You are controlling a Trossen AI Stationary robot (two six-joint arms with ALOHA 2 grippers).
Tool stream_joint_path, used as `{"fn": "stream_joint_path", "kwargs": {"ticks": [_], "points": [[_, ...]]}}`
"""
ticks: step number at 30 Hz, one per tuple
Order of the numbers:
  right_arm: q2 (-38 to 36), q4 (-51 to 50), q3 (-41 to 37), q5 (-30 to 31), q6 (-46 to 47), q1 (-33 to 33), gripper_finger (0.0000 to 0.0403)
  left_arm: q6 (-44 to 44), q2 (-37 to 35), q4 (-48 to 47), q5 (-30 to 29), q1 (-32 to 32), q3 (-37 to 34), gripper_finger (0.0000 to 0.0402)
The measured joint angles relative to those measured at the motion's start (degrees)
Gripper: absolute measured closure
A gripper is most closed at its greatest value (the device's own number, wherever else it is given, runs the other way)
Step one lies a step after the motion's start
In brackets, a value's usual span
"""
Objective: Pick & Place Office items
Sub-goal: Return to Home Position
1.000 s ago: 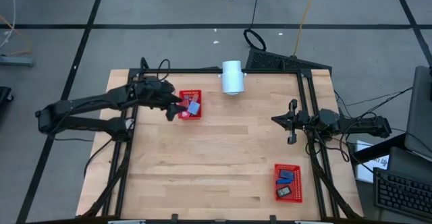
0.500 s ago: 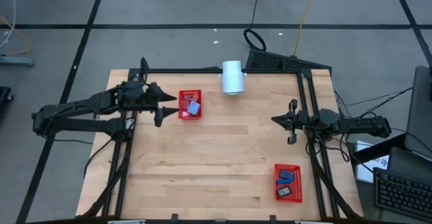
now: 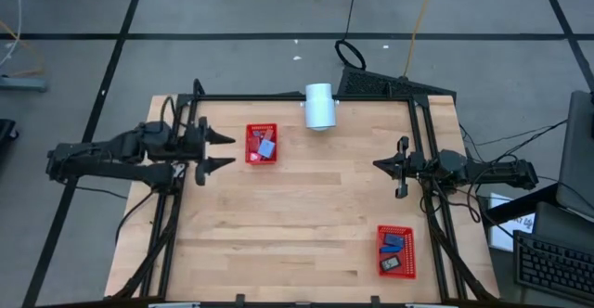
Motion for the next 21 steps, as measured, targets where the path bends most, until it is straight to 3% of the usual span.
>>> {"fn": "stream_joint_path", "kwargs": {"ticks": [9,21], "points": [[0.0,0.0,0.0,0.0,0.02,0.0,0.0403,-1.36,-12.07,7.36,-1.71,-2.05,-13.06,0.0131],[0.0,0.0,0.0,0.0,0.0,-0.02,0.0403,0.01,-31.75,4.99,2.4,-2.01,-18.57,0.0131]]}}
